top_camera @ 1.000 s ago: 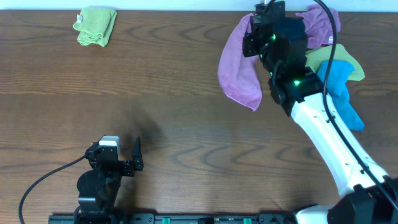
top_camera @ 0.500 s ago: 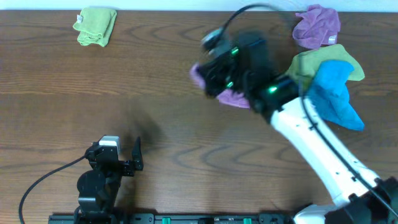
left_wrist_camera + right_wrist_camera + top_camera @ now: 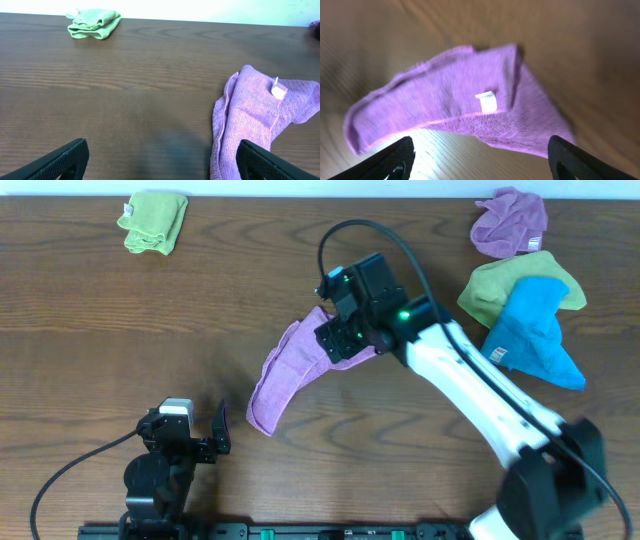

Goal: Fold the cloth
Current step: 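Grasp the pink cloth with the right gripper and pull it left, then lift the pink cloth with the right gripper and swing it toward center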

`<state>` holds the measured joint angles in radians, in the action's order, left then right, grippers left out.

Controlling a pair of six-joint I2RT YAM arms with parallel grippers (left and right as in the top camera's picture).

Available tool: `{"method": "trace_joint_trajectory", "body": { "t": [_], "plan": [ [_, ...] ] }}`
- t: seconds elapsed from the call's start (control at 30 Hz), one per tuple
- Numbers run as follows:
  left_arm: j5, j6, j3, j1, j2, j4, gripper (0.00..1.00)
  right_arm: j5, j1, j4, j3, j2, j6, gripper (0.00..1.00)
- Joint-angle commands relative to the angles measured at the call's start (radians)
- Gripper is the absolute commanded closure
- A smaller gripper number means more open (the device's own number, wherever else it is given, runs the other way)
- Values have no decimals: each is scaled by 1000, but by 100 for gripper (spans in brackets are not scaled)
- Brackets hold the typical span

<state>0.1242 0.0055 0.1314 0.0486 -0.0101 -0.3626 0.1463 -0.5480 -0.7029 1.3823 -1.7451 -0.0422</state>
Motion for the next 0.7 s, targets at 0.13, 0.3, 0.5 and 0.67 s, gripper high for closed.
{"method": "trace_joint_trajectory", "body": {
  "t": [0.13,0.3,0.5,0.67],
  "plan": [
    [-1,17,-20,2,5,-7,5,158,9,35,11,-179,-41,22],
    [-1,17,-20,2,5,-7,4,157,58,61,11,-208,-26,21],
    [-1,17,-20,2,5,-7,5,225,107,117,11,-256,-26,25],
    [-1,17,-20,2,6,-7,4,247,94,143,11,-272,-21,26]
  ]
}}
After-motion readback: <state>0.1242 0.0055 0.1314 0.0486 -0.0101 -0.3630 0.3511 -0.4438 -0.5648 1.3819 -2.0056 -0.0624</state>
